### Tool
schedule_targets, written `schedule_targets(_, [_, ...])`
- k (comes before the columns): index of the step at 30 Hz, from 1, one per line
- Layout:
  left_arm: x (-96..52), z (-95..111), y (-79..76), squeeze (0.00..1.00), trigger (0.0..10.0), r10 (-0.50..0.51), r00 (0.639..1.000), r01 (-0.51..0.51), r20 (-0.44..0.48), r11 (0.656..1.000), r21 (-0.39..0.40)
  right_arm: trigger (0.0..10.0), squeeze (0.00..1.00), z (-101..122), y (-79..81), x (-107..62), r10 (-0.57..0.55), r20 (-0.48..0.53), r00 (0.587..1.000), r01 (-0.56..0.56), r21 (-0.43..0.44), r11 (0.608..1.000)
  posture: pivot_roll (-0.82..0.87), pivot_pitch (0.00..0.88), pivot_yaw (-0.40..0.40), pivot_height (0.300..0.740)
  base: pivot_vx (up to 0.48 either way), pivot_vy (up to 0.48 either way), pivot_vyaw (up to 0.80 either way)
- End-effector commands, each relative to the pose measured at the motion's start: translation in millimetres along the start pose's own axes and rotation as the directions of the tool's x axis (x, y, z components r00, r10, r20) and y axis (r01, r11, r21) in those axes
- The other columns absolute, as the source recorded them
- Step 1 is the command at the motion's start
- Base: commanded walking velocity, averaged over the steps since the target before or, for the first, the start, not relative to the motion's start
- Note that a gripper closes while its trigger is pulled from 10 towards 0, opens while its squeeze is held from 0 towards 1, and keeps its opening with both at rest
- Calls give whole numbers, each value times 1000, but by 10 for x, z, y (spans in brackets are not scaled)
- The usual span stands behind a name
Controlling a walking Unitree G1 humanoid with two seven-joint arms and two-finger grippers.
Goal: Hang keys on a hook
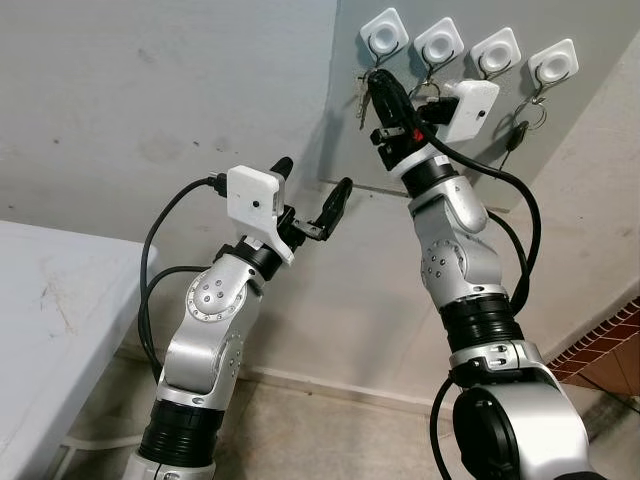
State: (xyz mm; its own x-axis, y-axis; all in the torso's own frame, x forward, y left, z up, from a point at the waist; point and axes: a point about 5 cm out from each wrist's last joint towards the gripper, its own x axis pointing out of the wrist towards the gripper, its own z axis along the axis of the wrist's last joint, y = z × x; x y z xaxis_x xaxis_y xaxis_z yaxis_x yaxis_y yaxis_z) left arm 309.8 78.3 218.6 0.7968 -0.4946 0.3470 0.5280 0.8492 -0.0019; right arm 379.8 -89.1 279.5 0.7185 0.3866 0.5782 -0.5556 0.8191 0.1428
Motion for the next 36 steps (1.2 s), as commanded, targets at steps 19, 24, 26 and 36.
schedule_targets(19, [-1, 40, -30, 0, 10000, -3, 1000, 4, 7, 1000, -24, 10000, 0, 0, -90, 38, -79, -14, 997, 80, 109, 991, 8, 94, -71, 740, 0, 0, 0])
schedule_targets(24, [0, 45, -31, 0, 10000, -3, 1000, 3, 9, 1000, -29, 10000, 0, -23, -106, 31, -93, -28, 995, 96, 146, 985, 7, 96, -71, 740, 0, 0, 0])
schedule_targets(26, [-1, 46, -33, 0, 10000, -1, 1000, 2, 9, 999, -32, 10000, 0, -27, -110, 32, -96, -30, 995, 100, 167, 981, 6, 96, -72, 740, 0, 0, 0])
schedule_targets(36, [-10, 46, -31, 0, 10000, 6, 1000, -6, 8, 999, -40, 10000, 0, -26, -156, 31, -143, -30, 989, 145, 318, 937, 11, 94, -75, 740, 0, 0, 0])
